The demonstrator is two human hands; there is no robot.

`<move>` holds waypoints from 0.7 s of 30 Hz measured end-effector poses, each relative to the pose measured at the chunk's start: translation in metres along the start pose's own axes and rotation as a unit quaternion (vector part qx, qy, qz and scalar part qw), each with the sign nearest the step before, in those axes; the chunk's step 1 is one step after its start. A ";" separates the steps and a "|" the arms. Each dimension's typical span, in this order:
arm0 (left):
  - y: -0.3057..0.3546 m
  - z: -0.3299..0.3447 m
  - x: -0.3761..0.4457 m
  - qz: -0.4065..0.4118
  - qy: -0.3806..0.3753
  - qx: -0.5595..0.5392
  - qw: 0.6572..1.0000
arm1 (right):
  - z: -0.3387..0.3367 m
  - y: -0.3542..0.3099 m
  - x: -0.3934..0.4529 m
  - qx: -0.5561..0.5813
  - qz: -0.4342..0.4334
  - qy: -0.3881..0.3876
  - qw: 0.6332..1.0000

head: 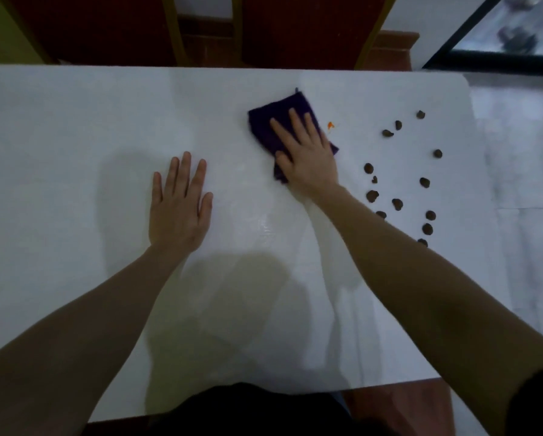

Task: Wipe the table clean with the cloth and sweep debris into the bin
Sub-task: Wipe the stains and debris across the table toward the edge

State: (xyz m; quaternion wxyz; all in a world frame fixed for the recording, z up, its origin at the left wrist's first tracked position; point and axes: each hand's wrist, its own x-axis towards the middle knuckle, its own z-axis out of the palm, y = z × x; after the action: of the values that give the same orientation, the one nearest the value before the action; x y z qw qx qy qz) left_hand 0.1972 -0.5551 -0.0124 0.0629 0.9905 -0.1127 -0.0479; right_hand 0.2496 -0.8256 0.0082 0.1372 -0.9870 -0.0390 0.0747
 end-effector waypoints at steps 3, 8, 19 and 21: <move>-0.001 0.000 0.000 0.002 0.003 -0.008 1.000 | -0.017 0.046 0.003 0.018 0.109 0.031 0.993; 0.000 -0.004 0.002 -0.005 0.004 -0.038 0.999 | -0.013 0.064 -0.046 0.028 0.226 0.067 0.971; -0.006 -0.004 0.030 -0.004 0.011 -0.016 1.000 | 0.017 -0.045 -0.008 0.004 -0.022 0.009 1.000; -0.005 -0.004 0.029 -0.005 0.015 -0.013 1.000 | 0.004 -0.023 0.031 -0.002 -0.009 0.002 1.000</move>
State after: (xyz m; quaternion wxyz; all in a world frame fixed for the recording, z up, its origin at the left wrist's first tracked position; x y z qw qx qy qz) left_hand 0.2274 -0.5563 -0.0113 0.0769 0.9908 -0.1063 -0.0343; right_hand 0.2779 -0.7995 0.0070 0.1362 -0.9870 -0.0474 0.0714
